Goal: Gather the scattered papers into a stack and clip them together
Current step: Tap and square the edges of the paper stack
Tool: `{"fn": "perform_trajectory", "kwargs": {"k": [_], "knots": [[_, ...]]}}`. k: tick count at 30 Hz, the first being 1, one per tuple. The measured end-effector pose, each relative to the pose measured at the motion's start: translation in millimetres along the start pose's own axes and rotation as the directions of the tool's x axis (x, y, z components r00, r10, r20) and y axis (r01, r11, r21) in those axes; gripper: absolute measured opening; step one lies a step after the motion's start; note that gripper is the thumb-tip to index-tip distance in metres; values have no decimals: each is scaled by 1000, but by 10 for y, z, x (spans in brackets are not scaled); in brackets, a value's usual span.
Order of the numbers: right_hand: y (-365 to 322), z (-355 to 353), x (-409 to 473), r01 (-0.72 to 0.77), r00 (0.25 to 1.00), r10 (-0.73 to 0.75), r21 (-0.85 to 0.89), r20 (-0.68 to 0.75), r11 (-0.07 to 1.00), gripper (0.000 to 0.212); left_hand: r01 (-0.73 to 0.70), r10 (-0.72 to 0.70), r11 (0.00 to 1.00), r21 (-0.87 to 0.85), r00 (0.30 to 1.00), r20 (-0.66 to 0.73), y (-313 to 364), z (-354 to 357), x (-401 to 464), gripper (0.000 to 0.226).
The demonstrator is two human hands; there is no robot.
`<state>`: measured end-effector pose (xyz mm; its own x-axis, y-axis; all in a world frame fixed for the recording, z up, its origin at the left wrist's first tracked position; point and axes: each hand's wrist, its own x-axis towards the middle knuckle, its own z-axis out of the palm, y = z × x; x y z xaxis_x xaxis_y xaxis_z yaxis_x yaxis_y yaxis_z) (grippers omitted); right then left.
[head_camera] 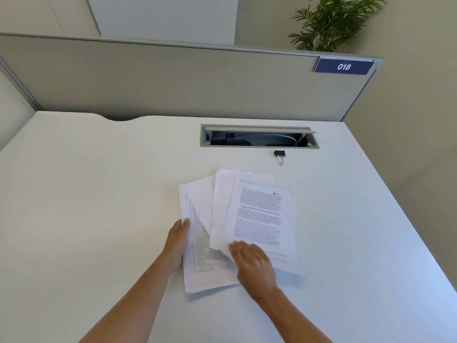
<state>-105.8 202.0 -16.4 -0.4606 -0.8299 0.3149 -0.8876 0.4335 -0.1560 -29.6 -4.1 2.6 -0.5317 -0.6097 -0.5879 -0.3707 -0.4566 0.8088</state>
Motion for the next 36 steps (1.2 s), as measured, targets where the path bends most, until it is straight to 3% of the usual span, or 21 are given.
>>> {"fn": "perform_trajectory", "kwargs": {"k": [3, 7, 9, 11, 13, 15, 17, 19, 21, 30, 34, 36], "knots": [[-25, 52, -6, 120, 988, -122, 31, 98, 992, 57, -10, 10, 1000, 22, 1000, -15, -12, 5, 37, 45], [30, 101, 2, 245, 943, -270, 145, 194, 959, 38, -42, 45, 994, 97, 999, -25, -45, 10, 75, 37], [44, 82, 5, 231, 931, -283, 231, 230, 945, 55, -47, 51, 993, 109, 998, -34, -44, 30, 66, 38], [79, 80, 25, 121, 960, -185, 286, 209, 950, 71, -49, 54, 993, 106, 998, -44, -55, 33, 74, 38], [156, 72, 75, -92, 986, 52, 261, 157, 961, 74, -42, 46, 996, 79, 998, -44, -66, 27, 83, 39], [261, 20, 157, -359, 928, 334, 153, 168, 921, 80, -51, 53, 997, 58, 998, -35, -54, 28, 68, 40], [352, -17, 202, -542, 813, 504, 64, 291, 838, 91, -62, 64, 997, 50, 997, -31, -47, 36, 61, 39], [397, -21, 223, -574, 764, 526, 21, 374, 819, 103, -70, 71, 997, 45, 997, -28, -40, 40, 54, 40], [389, 12, 228, -543, 764, 493, 1, 416, 840, 110, -71, 72, 997, 39, 997, -19, -43, 40, 58, 43], [142, 36, 216, -442, 812, 356, 89, 462, 893, 99, -110, 109, 994, 24, 994, 27, -89, 35, 12, 58], [165, -77, 269, -589, 799, 484, 308, 356, 747, 79, -184, 180, 979, 87, 982, 55, -101, 8, -27, 62], [251, -118, 321, -667, 741, 602, 436, 298, 604, 73, -235, 227, 968, 88, 969, 92, -57, -28, -58, 62]]}}
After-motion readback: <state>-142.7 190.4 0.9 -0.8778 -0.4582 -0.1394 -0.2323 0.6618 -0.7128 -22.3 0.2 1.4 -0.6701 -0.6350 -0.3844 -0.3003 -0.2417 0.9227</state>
